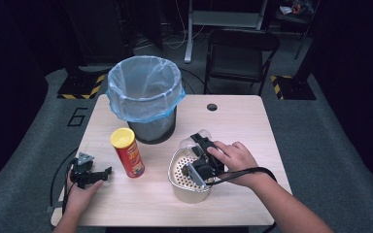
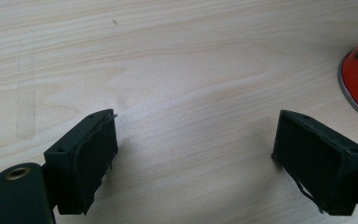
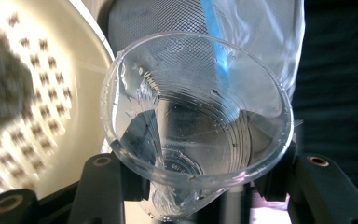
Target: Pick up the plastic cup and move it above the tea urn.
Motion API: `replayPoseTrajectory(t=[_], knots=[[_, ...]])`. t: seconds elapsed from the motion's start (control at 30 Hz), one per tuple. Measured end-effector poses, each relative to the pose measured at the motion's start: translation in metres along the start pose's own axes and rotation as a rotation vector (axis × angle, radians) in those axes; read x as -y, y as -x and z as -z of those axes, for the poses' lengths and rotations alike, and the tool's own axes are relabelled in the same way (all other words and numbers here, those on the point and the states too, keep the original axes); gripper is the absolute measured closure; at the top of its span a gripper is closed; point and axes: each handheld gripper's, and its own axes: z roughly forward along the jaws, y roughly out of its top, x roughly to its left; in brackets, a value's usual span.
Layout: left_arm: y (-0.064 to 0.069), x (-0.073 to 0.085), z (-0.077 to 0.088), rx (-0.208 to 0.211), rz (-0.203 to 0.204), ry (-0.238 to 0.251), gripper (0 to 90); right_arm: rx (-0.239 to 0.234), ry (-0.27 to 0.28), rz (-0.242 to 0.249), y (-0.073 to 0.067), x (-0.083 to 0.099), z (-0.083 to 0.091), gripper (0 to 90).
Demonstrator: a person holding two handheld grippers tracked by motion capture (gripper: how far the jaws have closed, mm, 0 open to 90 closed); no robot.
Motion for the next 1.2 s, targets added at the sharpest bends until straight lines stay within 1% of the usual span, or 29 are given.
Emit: replayPoseTrajectory(t=[0.03, 0.07, 0.1, 0.13, 0.17, 0.2, 0.23, 0.27, 0.3, 0.33, 0.4, 0.57, 0.6, 0.63, 0.67, 0.7, 0.73, 0.77, 0.9, 0.93, 0.97, 1.03, 1.13, 1.2], knots=[[0.0, 0.0, 0.0, 0.001, 0.004, 0.001, 13.1, -0.026, 0.005, -0.095, 0.004, 0.002, -0.002, 47.2], [0.0, 0.0, 0.0, 0.0, 0.001, 0.0, 13.1, -0.045, 0.008, -0.159, 0.007, 0.004, -0.002, 47.1], [0.0, 0.0, 0.0, 0.0, 0.001, 0.0, 13.1, -0.067, 0.02, -0.233, 0.011, 0.006, -0.003, 47.1], [0.0, 0.0, 0.0, 0.0, 0.002, 0.006, 13.1, -0.09, 0.03, -0.317, 0.015, 0.01, -0.004, 47.0], [0.0, 0.0, 0.0, 0.0, 0.001, 0.0, 13.1, -0.111, 0.04, -0.368, 0.018, 0.012, -0.004, 46.9], [0.0, 0.0, 0.0, 0.003, 0.005, 0.001, 13.1, -0.137, 0.052, -0.456, 0.023, 0.015, -0.005, 46.9], [0.0, 0.0, 0.0, 0.0, 0.004, 0.005, 13.1, -0.154, 0.066, -0.503, 0.025, 0.017, -0.005, 46.9], [0.0, 0.0, 0.0, 0.004, 0.006, 0.0, 13.1, -0.178, 0.092, -0.576, 0.03, 0.021, -0.006, 46.9], [0.0, 0.0, 0.0, 0.0, 0.001, 0.0, 13.1, -0.192, 0.104, -0.618, 0.032, 0.024, -0.006, 46.9], [0.0, 0.0, 0.0, 0.001, 0.006, 0.005, 13.1, -0.209, 0.12, -0.684, 0.034, 0.027, -0.006, 46.9], [0.0, 0.0, 0.0, 0.001, 0.002, 0.0, 13.1, -0.242, 0.156, -0.799, 0.038, 0.033, -0.007, 46.9], [0.0, 0.0, 0.0, 0.0, 0.003, 0.004, 13.1, -0.286, 0.207, -0.966, 0.04, 0.043, -0.008, 46.9], [0.0, 0.0, 0.0, 0.0, 0.002, 0.004, 13.1, -0.294, 0.221, -0.998, 0.039, 0.045, -0.008, 47.0], [0.0, 0.0, 0.0, 0.0, 0.003, 0.007, 13.1, -0.308, 0.242, -1.041, 0.038, 0.048, -0.008, 46.9], [0.0, 0.0, 0.0, 0.001, 0.004, 0.0, 13.1, -0.313, 0.252, -1.066, 0.037, 0.049, -0.008, 46.9], [0.0, 0.0, 0.0, 0.0, 0.001, 0.001, 13.1, -0.319, 0.262, -1.111, 0.036, 0.05, -0.007, 46.9], [0.0, 0.0, 0.0, 0.0, 0.002, 0.0, 13.1, -0.323, 0.275, -1.132, 0.035, 0.052, -0.008, 46.9], [0.0, 0.0, 0.0, 0.0, 0.003, 0.006, 13.1, -0.324, 0.288, -1.17, 0.033, 0.054, -0.008, 46.9], [0.0, 0.0, 0.0, 0.0, 0.001, 0.0, 13.1, -0.339, 0.329, -1.285, 0.032, 0.058, -0.006, 46.9], [0.0, 0.0, 0.0, 0.004, 0.008, 0.001, 13.1, -0.338, 0.336, -1.301, 0.032, 0.058, -0.005, 46.8], [0.0, 0.0, 0.0, 0.0, 0.0, 0.0, 13.0, -0.332, 0.349, -1.314, 0.033, 0.058, -0.004, 46.8], [0.0, 0.0, 0.0, 0.003, 0.004, 0.002, 13.0, -0.335, 0.376, -1.348, 0.038, 0.057, 0.0, 46.8], [0.0, 0.0, 0.0, 0.0, 0.0, 0.0, 13.0, -0.335, 0.394, -1.356, 0.05, 0.054, 0.006, 46.7], [0.0, 0.0, 0.0, 0.0, 0.002, 0.004, 13.0, -0.331, 0.401, -1.347, 0.061, 0.049, 0.008, 46.7]])
